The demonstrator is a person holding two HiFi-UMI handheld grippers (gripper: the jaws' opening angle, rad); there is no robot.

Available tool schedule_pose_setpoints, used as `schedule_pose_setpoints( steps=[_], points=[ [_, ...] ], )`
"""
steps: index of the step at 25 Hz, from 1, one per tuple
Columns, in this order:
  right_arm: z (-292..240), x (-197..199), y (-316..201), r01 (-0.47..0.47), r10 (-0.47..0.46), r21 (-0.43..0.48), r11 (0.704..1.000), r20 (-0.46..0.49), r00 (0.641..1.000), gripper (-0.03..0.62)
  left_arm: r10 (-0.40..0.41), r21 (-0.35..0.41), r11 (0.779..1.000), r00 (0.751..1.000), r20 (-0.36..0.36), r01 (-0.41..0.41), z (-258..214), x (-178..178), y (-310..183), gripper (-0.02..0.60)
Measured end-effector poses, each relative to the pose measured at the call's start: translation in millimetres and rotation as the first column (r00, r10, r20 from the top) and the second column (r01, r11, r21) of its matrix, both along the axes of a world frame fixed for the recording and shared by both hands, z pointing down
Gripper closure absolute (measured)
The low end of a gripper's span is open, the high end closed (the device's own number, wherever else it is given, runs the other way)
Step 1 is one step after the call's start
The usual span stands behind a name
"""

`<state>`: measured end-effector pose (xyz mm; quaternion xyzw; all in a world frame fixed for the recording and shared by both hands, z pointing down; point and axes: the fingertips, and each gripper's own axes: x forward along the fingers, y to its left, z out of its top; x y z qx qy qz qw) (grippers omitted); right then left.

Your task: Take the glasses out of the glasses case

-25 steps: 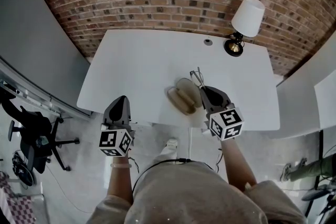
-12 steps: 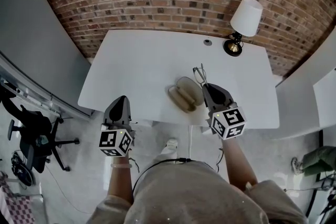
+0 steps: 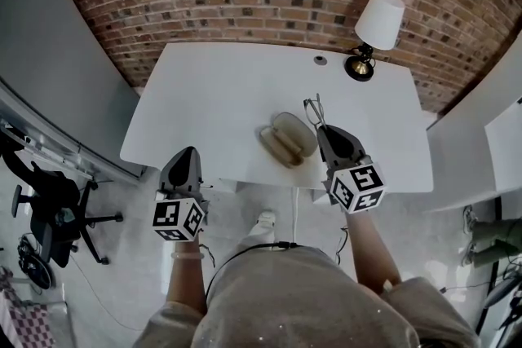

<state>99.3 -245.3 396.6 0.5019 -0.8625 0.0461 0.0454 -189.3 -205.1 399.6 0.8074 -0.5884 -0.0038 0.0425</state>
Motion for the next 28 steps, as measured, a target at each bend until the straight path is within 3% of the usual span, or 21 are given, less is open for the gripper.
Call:
schedule_pose_setpoints(
  steps=[28],
  points=[
    [0,0,10,0.007,-0.008,0.017,1.0,0.033,0.999,0.574,-0.031,-0.001,1.0,1.0,0.003,0.031,4,-7,20,0.575]
  ],
)
